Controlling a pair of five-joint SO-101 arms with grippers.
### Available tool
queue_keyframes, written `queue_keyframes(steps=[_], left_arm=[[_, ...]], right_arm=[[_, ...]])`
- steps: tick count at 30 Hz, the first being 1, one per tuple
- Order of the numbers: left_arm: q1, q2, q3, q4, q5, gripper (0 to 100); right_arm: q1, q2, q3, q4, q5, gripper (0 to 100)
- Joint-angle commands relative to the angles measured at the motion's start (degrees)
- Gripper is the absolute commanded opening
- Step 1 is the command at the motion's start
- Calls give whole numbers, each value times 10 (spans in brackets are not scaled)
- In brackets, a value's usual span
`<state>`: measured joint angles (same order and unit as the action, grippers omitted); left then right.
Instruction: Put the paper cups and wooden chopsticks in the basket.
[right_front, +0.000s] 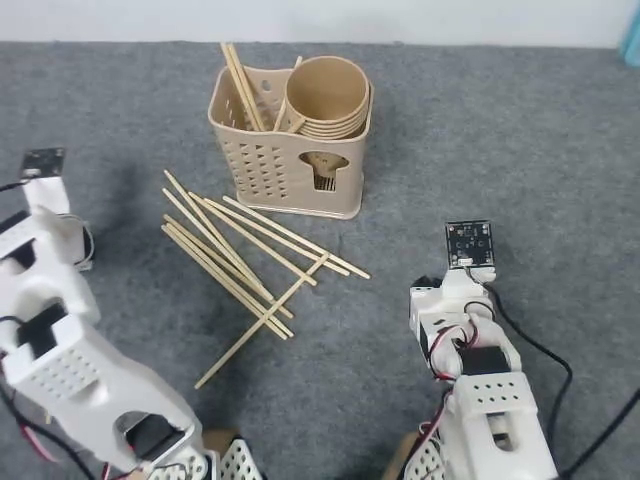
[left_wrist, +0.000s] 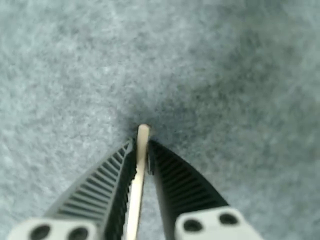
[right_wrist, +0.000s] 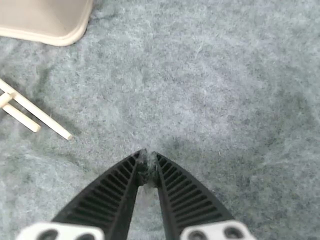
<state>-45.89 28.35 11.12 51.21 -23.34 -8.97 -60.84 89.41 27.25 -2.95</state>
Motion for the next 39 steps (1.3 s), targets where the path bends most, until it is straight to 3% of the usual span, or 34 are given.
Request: queue_keyframes(steps=[1, 9, 14, 17, 20, 27, 30, 35, 39], left_arm=[[-18, 39, -2, 13, 18, 13], [-21, -79, -115, 263, 18, 13], [-31, -180, -131, 331, 18, 13], [-49, -239, -128, 337, 18, 13], [-63, -290, -102, 331, 18, 13], [-51, -376, 7, 253, 55, 13], [-47, -415, 39, 218, 77, 13], [-47, -471, 60, 192, 80, 13], [-50, -486, 62, 191, 80, 13]], right_arm=[[-2, -14, -4, -11, 9, 7], [0, -14, -5, -2, 8, 7], [0, -43, -62, 102, 4, 7], [-4, -100, -113, 182, -11, 7], [-8, -160, -156, 233, -92, 7], [-159, -189, -185, 201, -118, 7], [-197, -138, -196, 160, -129, 16], [-262, 17, -264, 152, -87, 128], [-305, 167, -342, 130, -33, 98]])
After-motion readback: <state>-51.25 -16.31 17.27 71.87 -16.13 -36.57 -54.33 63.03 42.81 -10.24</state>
